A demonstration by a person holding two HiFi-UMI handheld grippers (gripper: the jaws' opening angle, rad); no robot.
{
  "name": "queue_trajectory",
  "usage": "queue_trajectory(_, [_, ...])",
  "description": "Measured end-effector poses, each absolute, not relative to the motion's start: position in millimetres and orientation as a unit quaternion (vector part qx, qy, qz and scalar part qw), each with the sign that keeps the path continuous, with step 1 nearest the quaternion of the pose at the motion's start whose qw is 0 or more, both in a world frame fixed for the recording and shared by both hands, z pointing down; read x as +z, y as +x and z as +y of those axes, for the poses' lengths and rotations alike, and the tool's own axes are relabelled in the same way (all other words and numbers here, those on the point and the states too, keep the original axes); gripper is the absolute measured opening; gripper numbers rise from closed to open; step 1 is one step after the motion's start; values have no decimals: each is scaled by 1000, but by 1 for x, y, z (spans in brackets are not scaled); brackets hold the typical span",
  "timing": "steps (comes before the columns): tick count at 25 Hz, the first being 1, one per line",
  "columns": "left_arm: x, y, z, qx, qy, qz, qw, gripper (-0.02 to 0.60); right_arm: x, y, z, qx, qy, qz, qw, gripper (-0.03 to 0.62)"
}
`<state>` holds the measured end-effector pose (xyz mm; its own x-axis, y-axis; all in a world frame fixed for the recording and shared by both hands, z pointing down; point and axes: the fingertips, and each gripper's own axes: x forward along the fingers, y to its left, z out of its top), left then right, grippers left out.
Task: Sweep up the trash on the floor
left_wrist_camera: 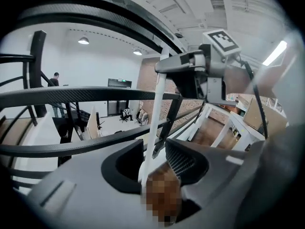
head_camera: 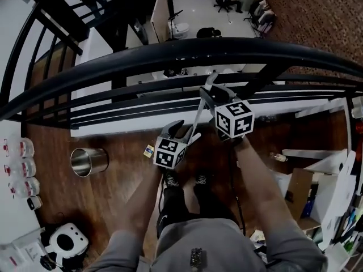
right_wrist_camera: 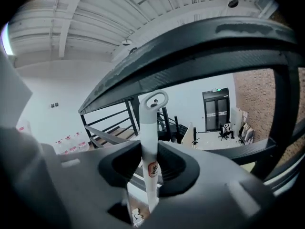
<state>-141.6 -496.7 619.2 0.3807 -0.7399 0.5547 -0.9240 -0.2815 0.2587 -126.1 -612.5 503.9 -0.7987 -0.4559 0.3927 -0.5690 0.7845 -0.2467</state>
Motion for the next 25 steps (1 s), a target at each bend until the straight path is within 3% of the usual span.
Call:
queue_trajectory(17, [573,-227,-441,142,731,-601,289,78,524,-192,-650,191,247,-928,201,104])
queue_trajectory(21, [572,-238,-434,139,728,-605,291,74,529,-193,-646,193,249,-928,197,186])
queue_trajectory(25, [561,-263,-431,133,727,-616,274,67,527,-185,-639,193,270,-924,187,195])
